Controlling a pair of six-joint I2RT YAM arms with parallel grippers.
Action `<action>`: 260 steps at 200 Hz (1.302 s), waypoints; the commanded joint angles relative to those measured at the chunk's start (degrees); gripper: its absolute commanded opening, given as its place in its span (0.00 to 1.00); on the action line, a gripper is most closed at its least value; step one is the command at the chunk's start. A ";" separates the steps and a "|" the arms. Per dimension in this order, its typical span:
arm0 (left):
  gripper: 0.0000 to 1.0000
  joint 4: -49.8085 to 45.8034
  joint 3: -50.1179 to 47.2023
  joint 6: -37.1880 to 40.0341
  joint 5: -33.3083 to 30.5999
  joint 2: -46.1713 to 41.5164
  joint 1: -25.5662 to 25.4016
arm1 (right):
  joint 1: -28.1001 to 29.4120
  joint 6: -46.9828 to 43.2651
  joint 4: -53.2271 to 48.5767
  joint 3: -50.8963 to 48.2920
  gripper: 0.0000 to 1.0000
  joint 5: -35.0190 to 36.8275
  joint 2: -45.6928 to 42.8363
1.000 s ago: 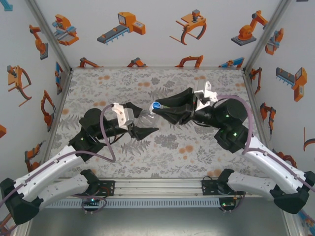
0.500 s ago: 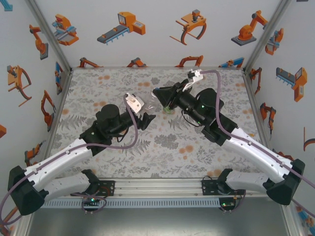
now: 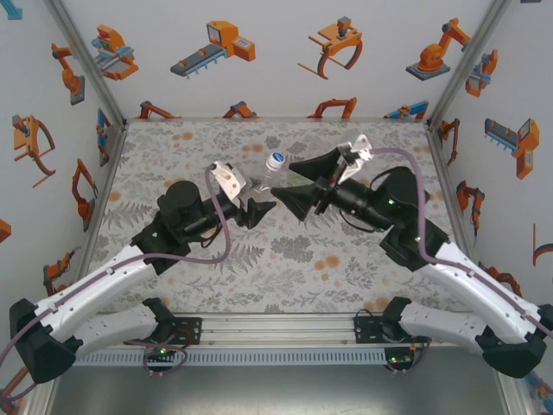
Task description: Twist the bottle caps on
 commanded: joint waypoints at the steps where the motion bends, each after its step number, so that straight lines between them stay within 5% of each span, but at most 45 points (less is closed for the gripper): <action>1: 0.00 3.39 -0.36 1.14 15.68 -2.69 0.08 | 0.20 -9.03 2.15 0.34 0.68 -10.67 -2.94; 40: 0.00 2.49 1.53 1.97 39.45 -3.95 0.08 | 0.26 -13.11 8.34 -1.01 0.68 -25.67 -4.37; 79: 0.00 3.61 2.62 0.03 48.80 -3.33 0.00 | 0.20 -4.95 26.54 -3.71 0.67 -38.95 -1.89; 157: 0.00 7.07 2.95 -1.61 49.03 -2.47 -0.36 | 0.24 1.17 33.20 -3.16 0.49 -43.20 1.89; 220: 0.00 9.81 2.99 -2.81 48.52 -0.90 -0.54 | 1.21 4.73 35.92 -2.13 0.48 -46.09 3.96; 260: 0.00 10.01 3.26 -2.94 48.26 -0.27 -0.52 | 1.42 4.74 35.91 -1.93 0.39 -46.28 4.57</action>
